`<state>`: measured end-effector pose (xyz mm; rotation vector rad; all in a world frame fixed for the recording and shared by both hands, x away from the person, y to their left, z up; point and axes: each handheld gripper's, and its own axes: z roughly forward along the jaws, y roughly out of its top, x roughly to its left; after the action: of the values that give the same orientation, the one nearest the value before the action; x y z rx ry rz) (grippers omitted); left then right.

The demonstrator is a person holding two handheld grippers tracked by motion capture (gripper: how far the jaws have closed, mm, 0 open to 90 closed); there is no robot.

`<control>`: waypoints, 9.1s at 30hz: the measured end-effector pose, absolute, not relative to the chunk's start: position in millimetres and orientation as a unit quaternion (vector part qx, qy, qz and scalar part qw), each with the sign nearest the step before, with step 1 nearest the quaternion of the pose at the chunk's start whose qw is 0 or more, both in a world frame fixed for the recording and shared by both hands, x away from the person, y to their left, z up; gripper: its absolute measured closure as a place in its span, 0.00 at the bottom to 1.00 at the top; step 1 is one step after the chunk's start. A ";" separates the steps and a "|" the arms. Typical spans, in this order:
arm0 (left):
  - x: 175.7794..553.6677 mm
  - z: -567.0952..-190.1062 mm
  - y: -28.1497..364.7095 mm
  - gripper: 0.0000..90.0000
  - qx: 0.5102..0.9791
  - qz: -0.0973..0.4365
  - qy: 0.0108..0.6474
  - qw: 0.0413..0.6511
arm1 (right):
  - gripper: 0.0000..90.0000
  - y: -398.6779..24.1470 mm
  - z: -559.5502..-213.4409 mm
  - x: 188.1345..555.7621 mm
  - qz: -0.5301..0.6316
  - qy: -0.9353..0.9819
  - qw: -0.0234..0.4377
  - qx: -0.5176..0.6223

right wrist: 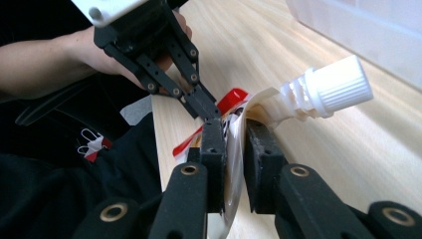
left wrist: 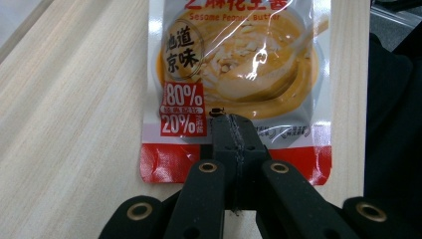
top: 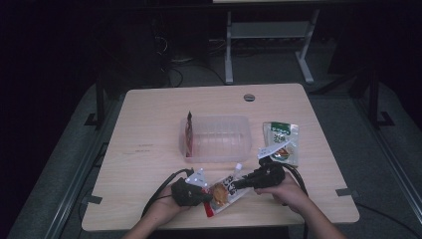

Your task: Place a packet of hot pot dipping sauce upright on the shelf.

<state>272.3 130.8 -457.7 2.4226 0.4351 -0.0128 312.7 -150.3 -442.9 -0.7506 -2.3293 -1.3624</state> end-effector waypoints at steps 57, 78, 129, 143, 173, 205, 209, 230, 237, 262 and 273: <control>267.7 -437.7 218.8 0.48 0.896 0.000 0.229 0.380 | 1.00 -134.4 -376.6 309.5 -0.543 -0.811 0.085 -0.199; 272.1 -443.4 229.0 0.42 0.901 0.005 0.238 0.363 | 1.00 -136.6 -343.1 334.8 -0.548 -0.808 0.041 -0.214; 269.7 -447.3 223.1 0.42 0.907 -0.003 0.228 0.354 | 1.00 -99.8 -359.3 415.5 -0.518 -0.803 0.002 -0.294; 269.8 -449.0 219.8 0.42 0.909 -0.006 0.225 0.352 | 0.99 -87.5 -360.8 420.3 -0.506 -0.811 -0.006 -0.294; 270.3 -449.5 220.2 0.42 0.911 -0.007 0.225 0.347 | 0.45 -76.8 -348.0 405.6 -0.483 -0.830 -0.032 -0.277; 269.3 -449.9 219.7 0.42 0.910 -0.004 0.229 0.347 | 0.41 -142.2 -374.4 322.7 -0.447 -0.856 -0.037 -0.257; 269.1 -449.8 219.5 0.42 0.910 -0.004 0.229 0.346 | 0.42 -151.0 -380.6 312.5 -0.441 -0.858 -0.031 -0.261; 269.3 -449.5 217.9 0.42 0.912 -0.004 0.222 0.346 | 0.46 -188.2 -419.4 289.1 -0.379 -0.877 -0.032 -0.295; 269.7 -449.7 218.3 0.42 0.912 -0.004 0.221 0.344 | 0.55 -205.1 -421.1 300.0 -0.368 -0.870 -0.061 -0.324; 270.8 -451.1 216.3 0.42 0.914 -0.009 0.223 0.338 | 1.00 -245.0 -436.8 394.2 -0.330 -0.833 -0.129 -0.424; 270.4 -451.4 217.5 0.42 0.914 -0.008 0.226 0.337 | 1.00 -244.0 -454.6 404.9 -0.294 -0.842 -0.137 -0.431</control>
<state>270.4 217.5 -451.4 2.3829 0.5903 -0.0201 404.9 -244.0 -454.6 -1.4863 -2.9048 -1.0142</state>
